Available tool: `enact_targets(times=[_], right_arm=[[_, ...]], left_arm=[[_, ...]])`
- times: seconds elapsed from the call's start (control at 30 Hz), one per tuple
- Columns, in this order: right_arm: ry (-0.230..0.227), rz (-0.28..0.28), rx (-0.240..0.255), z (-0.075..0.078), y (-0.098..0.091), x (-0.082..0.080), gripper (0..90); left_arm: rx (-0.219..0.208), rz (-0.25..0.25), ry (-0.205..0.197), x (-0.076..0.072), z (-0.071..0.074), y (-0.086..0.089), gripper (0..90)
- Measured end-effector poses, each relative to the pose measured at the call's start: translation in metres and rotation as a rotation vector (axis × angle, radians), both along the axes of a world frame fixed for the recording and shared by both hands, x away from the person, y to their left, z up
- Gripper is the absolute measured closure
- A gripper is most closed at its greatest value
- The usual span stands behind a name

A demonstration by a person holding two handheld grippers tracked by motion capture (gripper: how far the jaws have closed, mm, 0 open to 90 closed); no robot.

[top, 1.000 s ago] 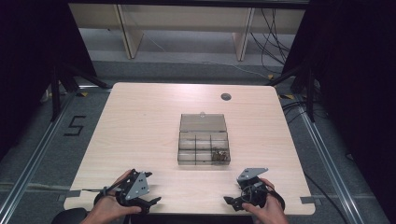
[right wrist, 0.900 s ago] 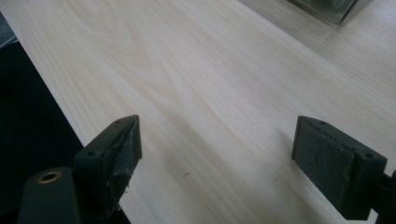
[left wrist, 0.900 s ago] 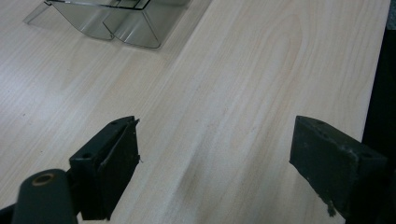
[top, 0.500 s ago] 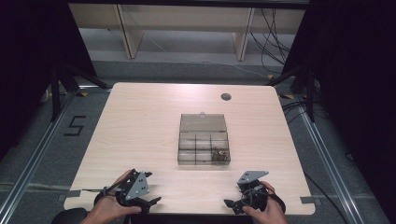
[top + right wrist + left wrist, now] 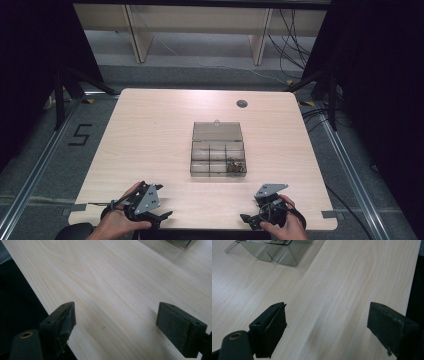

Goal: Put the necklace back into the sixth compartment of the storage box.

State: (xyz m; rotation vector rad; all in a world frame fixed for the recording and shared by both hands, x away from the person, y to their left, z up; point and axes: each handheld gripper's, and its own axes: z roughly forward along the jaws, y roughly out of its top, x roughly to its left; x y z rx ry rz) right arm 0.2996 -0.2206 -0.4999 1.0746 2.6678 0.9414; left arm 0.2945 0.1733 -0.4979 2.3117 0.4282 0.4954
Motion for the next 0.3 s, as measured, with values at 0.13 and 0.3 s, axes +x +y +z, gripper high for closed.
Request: enact_targets(times=[0.13, 0.3], right_arm=[[0.016, -0.015, 0.007, 0.0014, -0.0003, -0.0003, 16.9], [0.028, -0.055, 0.003, 0.0036, -0.0025, -0.0006, 16.9]], left_arm=[[0.011, -0.001, -0.004, 0.0003, 0.0004, 0.0004, 15.0], [0.012, 0.002, -0.005, 0.0003, 0.0004, 0.0004, 15.0]])
